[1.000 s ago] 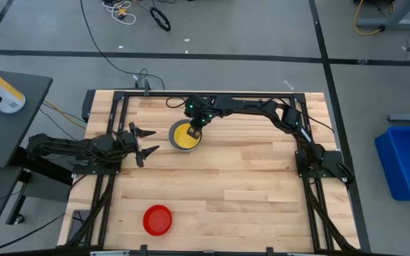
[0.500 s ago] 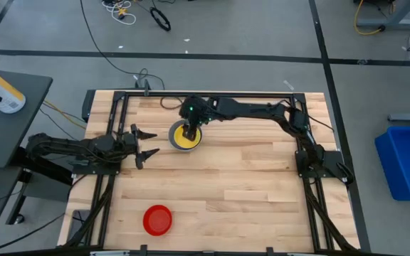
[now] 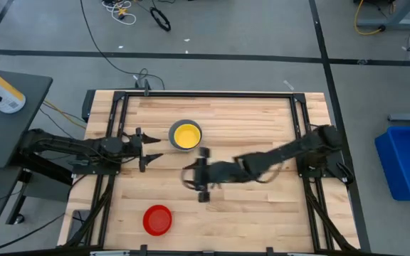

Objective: Nest bowls inside each other
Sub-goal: Stack the red bowl on the yellow bowl

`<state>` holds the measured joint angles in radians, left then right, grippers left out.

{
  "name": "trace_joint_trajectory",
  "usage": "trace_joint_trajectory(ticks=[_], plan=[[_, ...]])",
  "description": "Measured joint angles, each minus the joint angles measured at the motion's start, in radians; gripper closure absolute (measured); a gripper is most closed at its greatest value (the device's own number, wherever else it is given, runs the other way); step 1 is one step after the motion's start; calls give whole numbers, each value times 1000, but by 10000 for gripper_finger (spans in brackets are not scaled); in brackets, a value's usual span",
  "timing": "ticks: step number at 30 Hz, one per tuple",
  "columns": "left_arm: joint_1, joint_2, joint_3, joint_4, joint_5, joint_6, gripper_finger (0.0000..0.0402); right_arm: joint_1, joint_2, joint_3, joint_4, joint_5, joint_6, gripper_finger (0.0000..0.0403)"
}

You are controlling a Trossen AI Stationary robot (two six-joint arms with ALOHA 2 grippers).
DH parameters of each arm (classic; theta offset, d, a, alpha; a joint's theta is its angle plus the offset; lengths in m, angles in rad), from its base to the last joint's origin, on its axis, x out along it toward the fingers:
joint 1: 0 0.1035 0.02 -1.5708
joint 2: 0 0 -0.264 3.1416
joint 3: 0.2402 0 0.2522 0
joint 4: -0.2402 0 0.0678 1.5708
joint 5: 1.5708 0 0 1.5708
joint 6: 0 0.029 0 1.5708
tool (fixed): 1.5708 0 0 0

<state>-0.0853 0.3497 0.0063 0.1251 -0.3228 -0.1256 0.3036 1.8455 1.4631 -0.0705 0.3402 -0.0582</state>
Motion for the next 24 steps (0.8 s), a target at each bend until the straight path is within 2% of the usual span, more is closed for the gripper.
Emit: trace_joint_trajectory(ticks=[3, 6, 8, 11, 15, 20, 24], plan=[[0, 3, 0, 0, 4, -14, 95, 51, -141, -230, 130, 135, 40, 207], [0, 2, 0, 4, 4, -23, 95, 72, -309, -480, 249, 187, 96, 208], [0, 2, 0, 3, -2, -27, 95, 68, -415, -650, 355, 181, 134, 208], [0, 2, 0, 6, -8, -28, 95, 53, -545, -898, 548, 114, 169, 211], [0, 2, 0, 10, -40, -27, 95, 55, -673, -1176, 852, 70, 175, 218], [0, 2, 0, 10, -58, -28, 95, 77, -777, -1445, 1194, 72, 122, 224], [0, 6, 0, 9, -73, -42, 95, 118, -819, -1449, 1159, 92, 17, 225]])
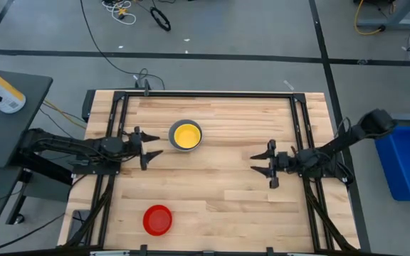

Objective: Nest bowls inside each other
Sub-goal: Stack the red bowl on the yellow bowl

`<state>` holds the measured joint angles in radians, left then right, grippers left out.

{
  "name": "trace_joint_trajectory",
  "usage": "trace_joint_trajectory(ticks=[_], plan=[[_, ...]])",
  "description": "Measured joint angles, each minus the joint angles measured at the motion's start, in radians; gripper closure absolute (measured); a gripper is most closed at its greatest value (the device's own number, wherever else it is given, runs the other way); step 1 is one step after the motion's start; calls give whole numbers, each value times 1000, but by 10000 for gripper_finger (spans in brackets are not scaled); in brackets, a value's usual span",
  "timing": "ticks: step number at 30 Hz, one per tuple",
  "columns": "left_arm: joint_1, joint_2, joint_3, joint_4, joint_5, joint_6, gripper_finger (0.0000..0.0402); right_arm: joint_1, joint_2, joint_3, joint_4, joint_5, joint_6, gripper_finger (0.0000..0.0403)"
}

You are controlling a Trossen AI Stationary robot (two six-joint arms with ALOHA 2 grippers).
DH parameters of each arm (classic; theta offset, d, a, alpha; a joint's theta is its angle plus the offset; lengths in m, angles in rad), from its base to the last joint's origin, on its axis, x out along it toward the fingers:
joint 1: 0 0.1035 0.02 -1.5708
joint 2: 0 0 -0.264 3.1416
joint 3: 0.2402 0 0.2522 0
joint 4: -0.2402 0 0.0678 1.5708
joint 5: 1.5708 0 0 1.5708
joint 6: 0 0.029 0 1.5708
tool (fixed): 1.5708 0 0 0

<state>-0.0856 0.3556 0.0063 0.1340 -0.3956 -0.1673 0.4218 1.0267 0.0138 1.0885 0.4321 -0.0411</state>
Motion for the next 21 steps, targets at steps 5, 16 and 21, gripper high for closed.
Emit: trace_joint_trajectory(ticks=[5, 16, 21], plan=[[0, 17, 0, -9, -24, -20, 95, 46, -12, -5, -14, -47, -96, 246], [0, 18, 0, -7, -30, -26, 95, 71, -17, -5, -29, 224, 25, 294], [0, 17, 0, -8, -34, -28, 95, 136, -51, -5, -40, 219, -66, 293]])
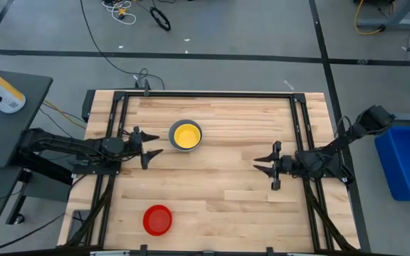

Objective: Nest bowls inside each other
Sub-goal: Stack the red bowl on the yellow bowl

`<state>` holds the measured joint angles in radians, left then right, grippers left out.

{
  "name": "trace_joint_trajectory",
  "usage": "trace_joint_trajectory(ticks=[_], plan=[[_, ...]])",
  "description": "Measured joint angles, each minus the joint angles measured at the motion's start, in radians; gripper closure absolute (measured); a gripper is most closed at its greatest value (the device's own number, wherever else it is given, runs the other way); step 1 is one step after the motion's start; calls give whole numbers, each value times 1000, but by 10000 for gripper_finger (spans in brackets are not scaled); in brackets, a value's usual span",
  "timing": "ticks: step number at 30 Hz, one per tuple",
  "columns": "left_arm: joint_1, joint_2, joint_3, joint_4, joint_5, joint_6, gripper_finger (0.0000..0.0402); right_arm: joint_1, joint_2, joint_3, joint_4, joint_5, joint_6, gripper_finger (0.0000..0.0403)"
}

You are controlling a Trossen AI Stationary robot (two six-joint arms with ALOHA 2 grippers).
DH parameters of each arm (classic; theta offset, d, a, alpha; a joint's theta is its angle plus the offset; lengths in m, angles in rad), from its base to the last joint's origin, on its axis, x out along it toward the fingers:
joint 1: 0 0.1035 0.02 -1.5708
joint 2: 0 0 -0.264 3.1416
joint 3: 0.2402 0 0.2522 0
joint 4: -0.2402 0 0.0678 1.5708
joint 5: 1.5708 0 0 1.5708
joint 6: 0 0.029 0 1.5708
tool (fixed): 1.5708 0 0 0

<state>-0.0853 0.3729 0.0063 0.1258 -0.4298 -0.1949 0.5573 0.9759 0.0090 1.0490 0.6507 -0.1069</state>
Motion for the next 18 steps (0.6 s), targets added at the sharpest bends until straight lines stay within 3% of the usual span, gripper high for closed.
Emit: trace_joint_trajectory(ticks=[5, 12, 16, 18], plan=[[0, 0, 0, -3, -1, -7, 95, 85, -95, 0, -75, 90, -60, 283], [0, 0, 0, -1, -8, -9, 95, 291, -385, 0, -347, 322, -113, 280], [0, 0, 0, 0, -14, -11, 95, 420, -571, 0, -527, 307, -97, 280], [0, 0, 0, 0, -23, -16, 95, 477, -658, 0, -650, 244, -13, 279]])
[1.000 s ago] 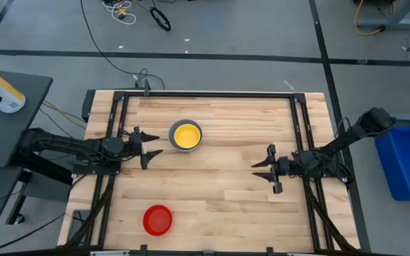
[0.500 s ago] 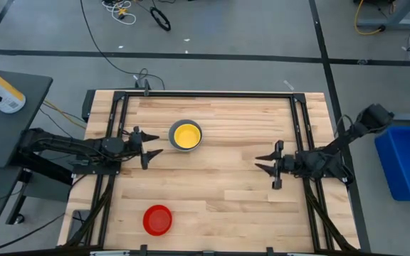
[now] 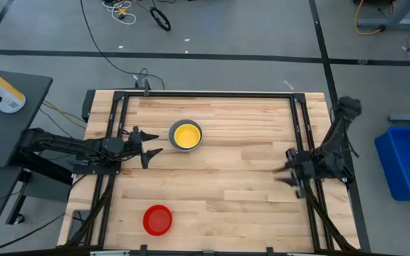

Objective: Nest bowls inside each other
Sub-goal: Stack the red bowl on the yellow bowl

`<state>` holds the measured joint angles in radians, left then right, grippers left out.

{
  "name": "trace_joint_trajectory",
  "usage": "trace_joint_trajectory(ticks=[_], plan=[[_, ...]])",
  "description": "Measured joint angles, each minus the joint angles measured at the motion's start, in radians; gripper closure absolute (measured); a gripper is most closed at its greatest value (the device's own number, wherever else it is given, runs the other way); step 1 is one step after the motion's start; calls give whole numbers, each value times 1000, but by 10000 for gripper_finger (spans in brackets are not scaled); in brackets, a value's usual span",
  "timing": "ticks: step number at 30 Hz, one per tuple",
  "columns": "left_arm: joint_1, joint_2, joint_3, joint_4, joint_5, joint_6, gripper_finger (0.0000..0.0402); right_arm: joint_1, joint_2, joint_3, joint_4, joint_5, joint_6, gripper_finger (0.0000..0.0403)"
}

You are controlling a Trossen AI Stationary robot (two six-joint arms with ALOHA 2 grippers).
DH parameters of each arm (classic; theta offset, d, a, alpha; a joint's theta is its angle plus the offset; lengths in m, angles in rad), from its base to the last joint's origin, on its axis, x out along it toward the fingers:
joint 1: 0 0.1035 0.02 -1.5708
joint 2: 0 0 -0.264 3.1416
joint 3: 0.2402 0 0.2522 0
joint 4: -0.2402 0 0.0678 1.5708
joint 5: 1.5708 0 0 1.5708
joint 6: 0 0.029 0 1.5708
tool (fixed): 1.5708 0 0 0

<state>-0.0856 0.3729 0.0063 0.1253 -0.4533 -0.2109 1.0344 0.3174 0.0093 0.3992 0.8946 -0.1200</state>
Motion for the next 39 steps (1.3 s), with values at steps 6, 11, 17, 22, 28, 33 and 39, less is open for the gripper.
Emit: trace_joint_trajectory(ticks=[6, 11, 17, 22, 28, 33, 39], plan=[[0, 0, 0, 0, -6, -7, 95, 84, -138, 0, -146, -242, 158, 277], [0, 0, 0, 0, -6, -20, 95, 106, -146, 0, -188, -321, 109, 277], [0, 0, 0, 2, -18, -14, 95, 79, -104, 0, -307, -239, 339, 273], [0, 0, 0, 2, -21, -14, 95, -67, -60, 0, -246, -217, 197, 256], [0, 0, 0, 2, -21, -14, 95, -386, -61, 0, -185, -386, -10, 233], [0, 0, 0, 2, -19, -17, 95, -638, -85, 0, -126, -535, -95, 213], [0, 0, 0, 2, -18, -19, 95, -764, -166, 0, -135, -674, -95, 195]])
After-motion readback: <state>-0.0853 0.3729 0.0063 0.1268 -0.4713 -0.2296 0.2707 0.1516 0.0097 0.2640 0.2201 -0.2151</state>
